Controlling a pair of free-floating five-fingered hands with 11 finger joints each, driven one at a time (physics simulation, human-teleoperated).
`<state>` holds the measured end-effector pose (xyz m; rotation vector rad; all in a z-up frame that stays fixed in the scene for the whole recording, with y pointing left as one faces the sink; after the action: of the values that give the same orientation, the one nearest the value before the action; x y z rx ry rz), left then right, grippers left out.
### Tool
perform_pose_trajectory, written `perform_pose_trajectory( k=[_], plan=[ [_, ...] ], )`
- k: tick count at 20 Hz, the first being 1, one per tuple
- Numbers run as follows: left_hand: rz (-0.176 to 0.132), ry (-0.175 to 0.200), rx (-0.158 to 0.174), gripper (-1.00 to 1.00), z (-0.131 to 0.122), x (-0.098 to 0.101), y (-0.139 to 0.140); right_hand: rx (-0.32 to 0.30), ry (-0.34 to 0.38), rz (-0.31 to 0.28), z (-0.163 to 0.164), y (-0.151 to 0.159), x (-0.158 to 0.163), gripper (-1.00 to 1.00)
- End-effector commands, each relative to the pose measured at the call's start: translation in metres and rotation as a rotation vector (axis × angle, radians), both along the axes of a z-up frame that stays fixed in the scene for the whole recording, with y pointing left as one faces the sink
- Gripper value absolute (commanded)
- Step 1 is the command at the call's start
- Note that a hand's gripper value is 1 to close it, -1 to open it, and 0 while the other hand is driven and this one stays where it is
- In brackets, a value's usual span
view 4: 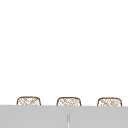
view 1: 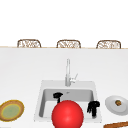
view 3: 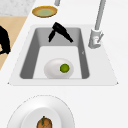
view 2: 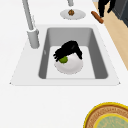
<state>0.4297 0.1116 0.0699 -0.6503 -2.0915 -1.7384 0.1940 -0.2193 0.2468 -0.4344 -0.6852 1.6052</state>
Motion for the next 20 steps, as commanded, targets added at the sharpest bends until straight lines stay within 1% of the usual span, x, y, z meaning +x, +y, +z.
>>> perform_pose_trajectory(
  k=[1,3,4,11,13,15,16,17,19,20],
  plan=[
    [0.0,0.021,0.043,-1.0,0.018,-0.014,0.012,0.0,0.0,0.0,0.0,0.0,0.0,0.0],
    [0.0,0.038,0.042,-1.0,0.025,-0.021,0.021,0.0,0.0,0.0,0.0,0.0,0.0,0.0],
    [0.0,0.041,0.042,-1.0,0.03,-0.025,0.024,0.0,0.0,0.0,0.0,0.0,0.0,0.0],
    [0.0,0.046,0.055,-1.0,0.058,-0.054,0.048,0.0,0.0,0.0,0.0,0.0,0.0,0.0],
    [0.003,0.041,0.058,-1.0,0.066,-0.063,0.054,0.0,0.0,0.0,0.0,0.0,0.0,0.0],
    [0.001,0.013,0.06,-1.0,0.075,-0.075,0.06,0.0,0.0,0.0,0.0,0.0,0.0,0.0],
    [0.006,0.009,0.055,-1.0,0.078,-0.079,0.063,0.0,0.0,0.0,0.0,0.0,0.0,0.0],
    [0.011,-0.015,0.032,-1.0,0.082,-0.083,0.063,0.0,0.0,0.0,0.0,0.0,0.0,0.0],
    [0.009,-0.006,0.027,-1.0,0.088,-0.088,0.067,0.0,0.0,0.0,0.0,0.0,0.0,0.0],
    [0.005,-0.016,0.028,-1.0,0.092,-0.094,0.066,0.0,0.0,0.0,0.0,0.0,0.0,0.0]
  ],
)
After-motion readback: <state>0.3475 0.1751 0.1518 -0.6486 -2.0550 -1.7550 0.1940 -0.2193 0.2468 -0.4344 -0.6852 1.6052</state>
